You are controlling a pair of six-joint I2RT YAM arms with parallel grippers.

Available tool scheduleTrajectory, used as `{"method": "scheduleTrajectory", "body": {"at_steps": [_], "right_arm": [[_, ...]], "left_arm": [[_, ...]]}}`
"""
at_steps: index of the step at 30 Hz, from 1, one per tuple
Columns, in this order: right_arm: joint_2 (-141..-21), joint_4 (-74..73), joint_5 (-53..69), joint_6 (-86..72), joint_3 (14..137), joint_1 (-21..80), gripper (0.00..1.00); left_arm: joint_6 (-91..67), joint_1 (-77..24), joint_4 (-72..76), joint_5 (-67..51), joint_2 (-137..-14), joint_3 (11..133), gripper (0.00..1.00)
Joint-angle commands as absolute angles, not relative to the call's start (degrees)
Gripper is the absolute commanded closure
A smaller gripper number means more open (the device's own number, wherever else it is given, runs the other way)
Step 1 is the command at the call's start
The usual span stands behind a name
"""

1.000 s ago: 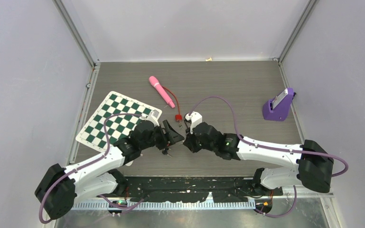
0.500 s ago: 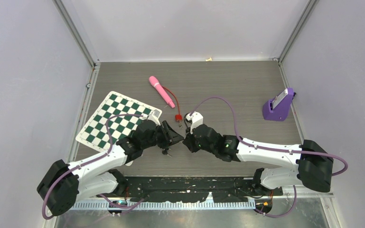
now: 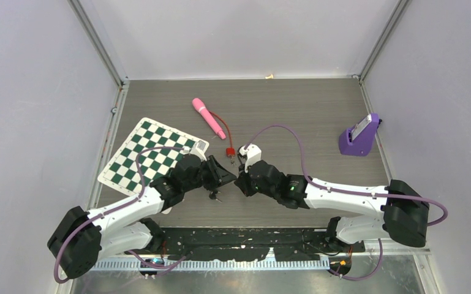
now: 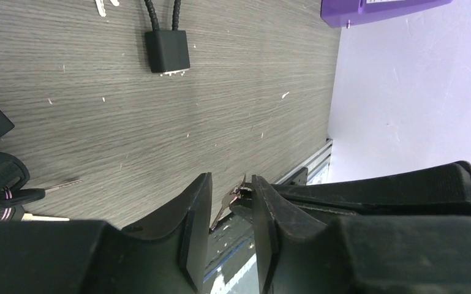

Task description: Unlock with the key

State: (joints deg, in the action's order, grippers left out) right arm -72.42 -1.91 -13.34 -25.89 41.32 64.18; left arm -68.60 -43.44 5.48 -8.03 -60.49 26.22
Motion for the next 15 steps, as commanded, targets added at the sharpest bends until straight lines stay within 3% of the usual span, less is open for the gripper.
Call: {"method": "scheduleTrajectory", "body": {"at_steps": [1,10,15], "right_arm": [[-72.5,1.4,-14.4,-26.4,42.5,64.9,0.95],[-72.9,1.5,-14.3,-26.4,42.6,65.4,0.95],[-72.7,1.5,-14.8,-26.2,42.7,65.6,0.95]], "left_arm": [[-68.6,-43.7,8.0,-5.7,-58.6,27.2,0.65],[-69.7,-43.7,8.3,-3.5,-57.0,26.9,0.68],[-69.6,-43.7,8.2,-3.7,-56.9,27.1,0.84]]}}
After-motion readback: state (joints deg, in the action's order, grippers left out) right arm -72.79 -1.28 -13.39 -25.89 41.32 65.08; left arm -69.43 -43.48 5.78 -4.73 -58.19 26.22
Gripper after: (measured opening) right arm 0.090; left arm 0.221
